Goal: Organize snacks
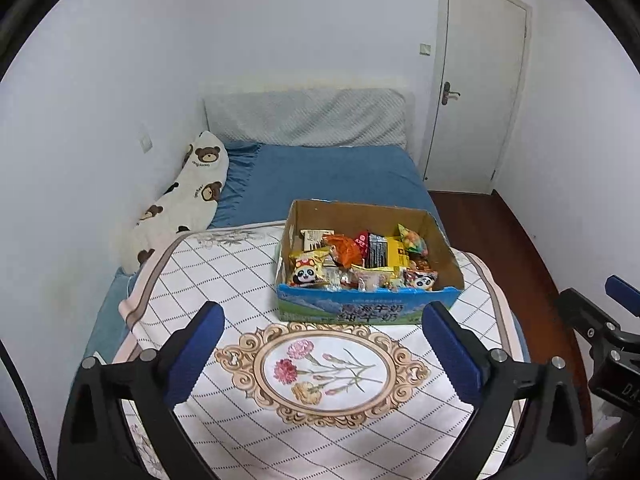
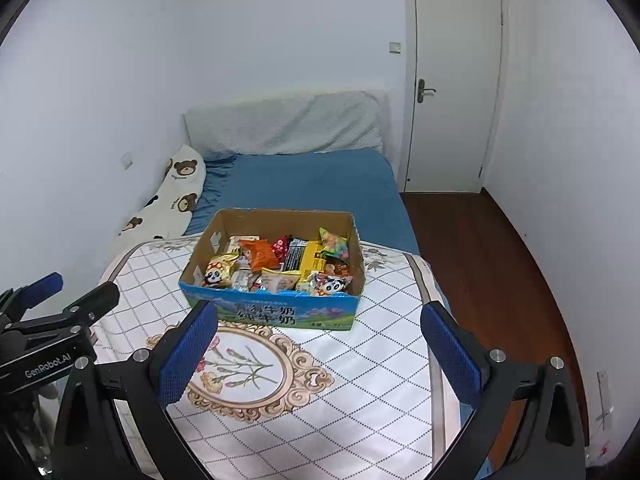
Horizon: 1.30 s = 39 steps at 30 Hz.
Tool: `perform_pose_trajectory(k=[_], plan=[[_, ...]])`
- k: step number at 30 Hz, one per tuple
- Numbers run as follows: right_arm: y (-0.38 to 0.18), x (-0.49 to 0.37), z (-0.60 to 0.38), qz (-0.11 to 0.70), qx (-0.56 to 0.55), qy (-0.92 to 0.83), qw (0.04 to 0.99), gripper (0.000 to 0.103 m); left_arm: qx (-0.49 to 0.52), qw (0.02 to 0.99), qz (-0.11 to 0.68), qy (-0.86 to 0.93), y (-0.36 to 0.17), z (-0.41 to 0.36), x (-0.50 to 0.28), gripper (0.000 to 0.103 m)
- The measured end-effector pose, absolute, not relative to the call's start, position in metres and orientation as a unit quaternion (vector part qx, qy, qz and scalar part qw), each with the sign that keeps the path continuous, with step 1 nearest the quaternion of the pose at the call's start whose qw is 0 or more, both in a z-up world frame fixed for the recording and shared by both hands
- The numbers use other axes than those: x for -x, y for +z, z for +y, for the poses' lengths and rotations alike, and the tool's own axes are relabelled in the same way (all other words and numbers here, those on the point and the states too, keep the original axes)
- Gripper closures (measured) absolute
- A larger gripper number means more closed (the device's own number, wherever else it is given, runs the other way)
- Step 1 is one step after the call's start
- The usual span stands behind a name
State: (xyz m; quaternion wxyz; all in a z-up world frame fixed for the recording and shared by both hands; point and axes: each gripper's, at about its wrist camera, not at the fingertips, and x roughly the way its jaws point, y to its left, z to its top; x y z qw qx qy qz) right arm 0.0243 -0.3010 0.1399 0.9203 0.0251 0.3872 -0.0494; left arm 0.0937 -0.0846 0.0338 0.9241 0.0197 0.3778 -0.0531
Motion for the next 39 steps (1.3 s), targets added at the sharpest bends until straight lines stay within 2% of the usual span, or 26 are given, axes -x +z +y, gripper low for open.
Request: perform_pose_trajectory(k=[20, 39], plan=[[0.075, -0.113, -0.311, 0.424, -0.032, -0.077, 0.902, 0.0, -0.036, 0.907, 0.419, -0.031, -0.019, -0.105, -0.175, 0.001], [0.057, -0.131, -0.31, 0.443, -0.023, -0.081, 0.893, 0.0, -0.041, 0.902, 0.428, -0.027, -0.031, -0.107, -0.188, 0.001]])
